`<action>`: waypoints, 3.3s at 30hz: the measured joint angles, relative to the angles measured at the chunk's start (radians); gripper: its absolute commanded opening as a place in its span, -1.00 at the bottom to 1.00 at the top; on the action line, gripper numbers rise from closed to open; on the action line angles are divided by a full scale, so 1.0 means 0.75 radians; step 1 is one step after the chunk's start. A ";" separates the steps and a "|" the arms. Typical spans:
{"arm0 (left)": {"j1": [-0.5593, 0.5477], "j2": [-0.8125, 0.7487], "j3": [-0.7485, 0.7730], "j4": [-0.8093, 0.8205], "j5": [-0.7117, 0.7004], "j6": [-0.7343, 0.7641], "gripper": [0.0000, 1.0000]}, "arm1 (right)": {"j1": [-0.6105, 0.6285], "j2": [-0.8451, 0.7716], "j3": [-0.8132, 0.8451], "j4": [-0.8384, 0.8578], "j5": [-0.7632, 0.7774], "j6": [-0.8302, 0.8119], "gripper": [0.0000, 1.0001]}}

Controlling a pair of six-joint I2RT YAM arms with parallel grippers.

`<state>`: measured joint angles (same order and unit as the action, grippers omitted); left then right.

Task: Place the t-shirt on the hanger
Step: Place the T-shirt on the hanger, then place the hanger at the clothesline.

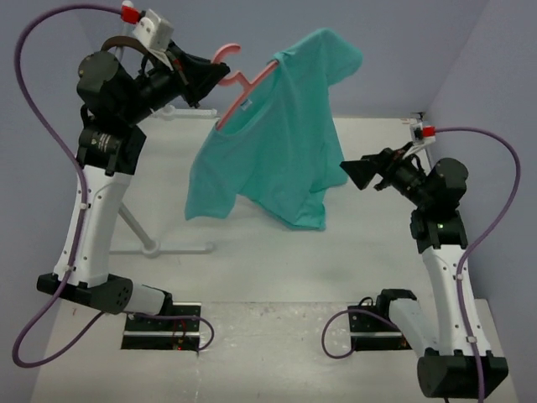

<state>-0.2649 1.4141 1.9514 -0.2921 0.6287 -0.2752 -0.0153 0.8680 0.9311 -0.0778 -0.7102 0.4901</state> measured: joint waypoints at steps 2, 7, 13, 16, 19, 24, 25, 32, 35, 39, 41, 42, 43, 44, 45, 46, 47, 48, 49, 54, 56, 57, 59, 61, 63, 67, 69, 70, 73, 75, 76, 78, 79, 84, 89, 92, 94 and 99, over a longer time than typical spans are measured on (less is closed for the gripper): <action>0.000 0.025 0.166 -0.022 -0.082 -0.017 -1.00 | 0.188 0.009 0.031 -0.039 0.015 -0.059 0.95; 0.000 0.012 0.282 -0.039 -0.352 -0.059 -1.00 | 0.545 0.103 0.040 -0.101 0.203 -0.120 0.97; -0.067 -0.095 -0.186 0.046 -0.590 -0.148 -1.00 | 1.028 0.234 0.076 -0.124 0.576 -0.104 0.97; -0.202 -0.092 -0.431 0.080 -0.822 -0.177 -1.00 | 1.236 0.318 0.201 -0.175 0.848 -0.073 0.98; -0.316 -0.090 -0.595 0.080 -0.981 -0.218 -1.00 | 1.379 0.422 0.353 -0.195 1.064 -0.032 0.98; -0.372 -0.099 -0.705 0.170 -1.189 -0.292 -1.00 | 1.440 0.509 0.480 -0.277 1.324 0.029 0.91; -0.381 -0.106 -0.722 0.199 -1.236 -0.304 -1.00 | 1.443 0.534 0.504 -0.305 1.368 0.037 0.86; -0.455 -0.157 -0.798 0.315 -1.492 -0.383 -1.00 | 1.460 0.712 0.599 -0.434 1.575 0.034 0.43; -0.476 -0.171 -0.805 0.339 -1.564 -0.398 -1.00 | 1.460 0.748 0.601 -0.440 1.623 0.011 0.23; -0.498 -0.177 -0.806 0.360 -1.629 -0.412 -1.00 | 1.461 0.821 0.669 -0.471 1.706 -0.041 0.07; -0.506 -0.179 -0.806 0.359 -1.648 -0.414 -1.00 | 1.460 0.865 0.714 -0.472 1.745 -0.073 -0.11; -0.508 -0.180 -0.806 0.358 -1.655 -0.416 -1.00 | 1.460 0.886 0.732 -0.470 1.761 -0.089 -0.19; -0.509 -0.180 -0.806 0.357 -1.662 -0.417 -1.00 | 1.460 0.905 0.749 -0.468 1.776 -0.106 -0.21; -0.510 -0.181 -0.806 0.357 -1.669 -0.419 -1.00 | 1.460 0.923 0.761 -0.467 1.786 -0.126 -0.24; -0.512 -0.181 -0.806 0.356 -1.675 -0.422 -1.00 | 1.460 0.941 0.773 -0.465 1.797 -0.145 -0.24; -0.512 -0.182 -0.805 0.354 -1.680 -0.422 -1.00 | 1.460 0.956 0.779 -0.462 1.805 -0.165 -0.24; -0.512 -0.183 -0.805 0.350 -1.684 -0.422 -1.00 | 1.460 0.969 0.783 -0.458 1.810 -0.185 -0.24; -0.512 -0.183 -0.804 0.345 -1.688 -0.422 -1.00 | 1.460 0.980 0.784 -0.450 1.815 -0.207 -0.29; -0.512 -0.184 -0.803 0.342 -1.691 -0.422 -1.00 | 1.460 0.989 0.785 -0.440 1.820 -0.224 -0.35; -0.512 -0.186 -0.790 0.331 -1.713 -0.421 -1.00 | 1.460 1.008 0.784 -0.391 1.844 -0.293 -1.00; -0.512 -0.190 -0.783 0.327 -1.726 -0.406 -1.00 | 1.456 1.001 0.765 -0.345 1.840 -0.317 -1.00; -0.512 -0.192 -0.782 0.326 -1.726 -0.397 -0.90 | 1.455 0.992 0.743 -0.307 1.833 -0.332 -1.00; -0.513 -0.196 -0.781 0.328 -1.710 -0.369 -0.69 | 1.454 0.966 0.698 -0.261 1.820 -0.357 -1.00; -0.515 -0.201 -0.781 0.339 -1.657 -0.319 -0.26 | 1.452 0.930 0.649 -0.219 1.781 -0.384 -1.00; -0.517 -0.205 -0.775 0.362 -1.581 -0.266 0.12 | 1.448 0.895 0.611 -0.193 1.727 -0.411 -1.00; -0.517 -0.200 -0.673 0.380 -1.426 -0.162 1.00 | 1.437 0.837 0.564 -0.178 1.609 -0.441 -1.00; -0.516 -0.187 -0.571 0.369 -1.339 -0.112 1.00 | 1.423 0.816 0.548 -0.174 1.553 -0.445 -1.00; -0.516 -0.181 -0.513 0.358 -1.299 -0.092 1.00 | 1.412 0.806 0.538 -0.174 1.526 -0.446 -1.00; -0.517 -0.183 -0.363 0.337 -1.174 -0.020 1.00 | 1.360 0.774 0.503 -0.178 1.421 -0.444 -1.00; -0.517 -0.213 -0.328 0.332 -1.098 0.018 1.00 | 1.326 0.754 0.488 -0.187 1.344 -0.444 -1.00; -0.517 -0.248 -0.340 0.335 -1.046 0.038 1.00 | 1.305 0.747 0.486 -0.195 1.290 -0.444 -1.00; -0.516 -0.367 -0.441 0.328 -0.942 0.059 1.00 | 1.266 0.732 0.486 -0.209 1.174 -0.449 -1.00; -0.515 -0.450 -0.522 0.333 -0.884 0.068 1.00 | 1.251 0.727 0.493 -0.223 1.123 -0.452 -1.00; -0.515 -0.871 -0.829 0.306 -0.670 0.094 1.00 | 1.226 0.750 0.682 -0.459 0.849 -0.493 -1.00; -0.515 -1.168 -0.863 0.249 -0.658 0.116 1.00 | 1.235 0.861 1.135 -0.737 0.707 -0.518 -1.00; -0.515 -1.260 -0.822 0.186 -0.711 0.121 1.00 | 1.251 0.973 1.449 -0.911 0.673 -0.540 -1.00; -0.515 -1.292 -0.791 0.168 -0.745 0.125 1.00 | 1.259 1.072 1.657 -0.995 0.678 -0.544 -1.00; -0.515 -1.322 -0.755 0.120 -0.791 0.129 1.00 | 1.258 1.313 1.945 -1.093 0.733 -0.559 -1.00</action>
<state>-0.6514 0.4226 1.3848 -0.2021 0.0351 -0.1786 0.9285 1.8528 2.3895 -0.8974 -0.1606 0.0711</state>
